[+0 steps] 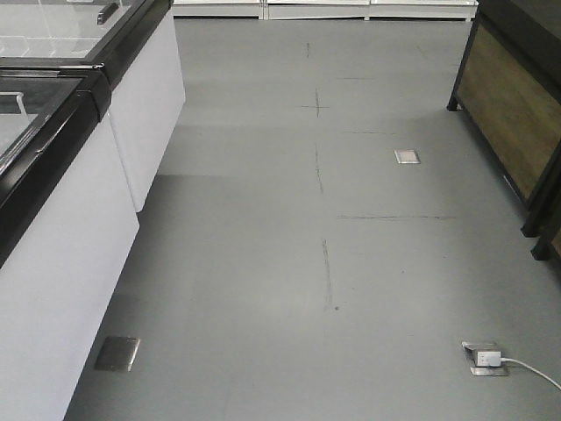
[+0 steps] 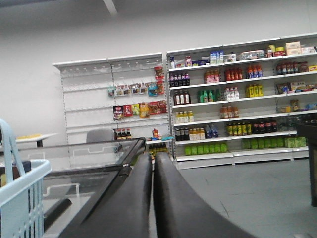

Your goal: Left arm holds basket, right arm returns cookies

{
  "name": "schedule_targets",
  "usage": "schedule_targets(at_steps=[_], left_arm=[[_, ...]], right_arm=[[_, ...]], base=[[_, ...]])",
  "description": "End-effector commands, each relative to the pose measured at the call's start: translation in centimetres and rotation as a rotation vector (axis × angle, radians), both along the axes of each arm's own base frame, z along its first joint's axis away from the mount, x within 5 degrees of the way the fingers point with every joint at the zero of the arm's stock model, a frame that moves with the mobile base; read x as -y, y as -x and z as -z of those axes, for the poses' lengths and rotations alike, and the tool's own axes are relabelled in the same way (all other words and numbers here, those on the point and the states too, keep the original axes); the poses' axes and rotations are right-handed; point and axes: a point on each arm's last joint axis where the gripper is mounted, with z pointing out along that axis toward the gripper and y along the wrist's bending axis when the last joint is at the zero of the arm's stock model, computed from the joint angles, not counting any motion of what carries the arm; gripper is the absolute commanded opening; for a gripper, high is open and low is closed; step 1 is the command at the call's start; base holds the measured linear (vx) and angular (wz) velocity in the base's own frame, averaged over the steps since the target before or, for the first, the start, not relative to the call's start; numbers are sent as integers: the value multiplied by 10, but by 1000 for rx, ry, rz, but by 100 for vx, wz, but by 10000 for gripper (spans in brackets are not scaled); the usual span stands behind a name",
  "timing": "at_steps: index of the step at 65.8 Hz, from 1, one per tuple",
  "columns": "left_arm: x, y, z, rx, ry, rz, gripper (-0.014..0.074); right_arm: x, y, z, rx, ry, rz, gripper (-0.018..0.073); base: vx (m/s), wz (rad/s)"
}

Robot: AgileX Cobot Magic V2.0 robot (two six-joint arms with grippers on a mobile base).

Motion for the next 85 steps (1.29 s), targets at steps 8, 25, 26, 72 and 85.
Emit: schedule_targets(at_steps=[8, 25, 26, 72, 85], left_arm=[[-1, 6, -34, 0, 90, 14, -6], [-1, -10, -55, -288, 198, 18, -6], [-1, -11, -55, -312, 205, 17, -6], [-2, -30, -49, -525, 200, -7, 22], [-2, -30, -48, -535, 200, -8, 111]], right_arm=[[0, 1, -8, 86, -8, 2, -8], [0, 1, -8, 86, -8, 2, -8], [0, 1, -8, 86, -8, 2, -8], [0, 1, -8, 86, -8, 2, -8], [0, 1, -8, 86, -8, 2, -8]], base=[[0, 0], [0, 0], [0, 0], [0, 0], [0, 0]])
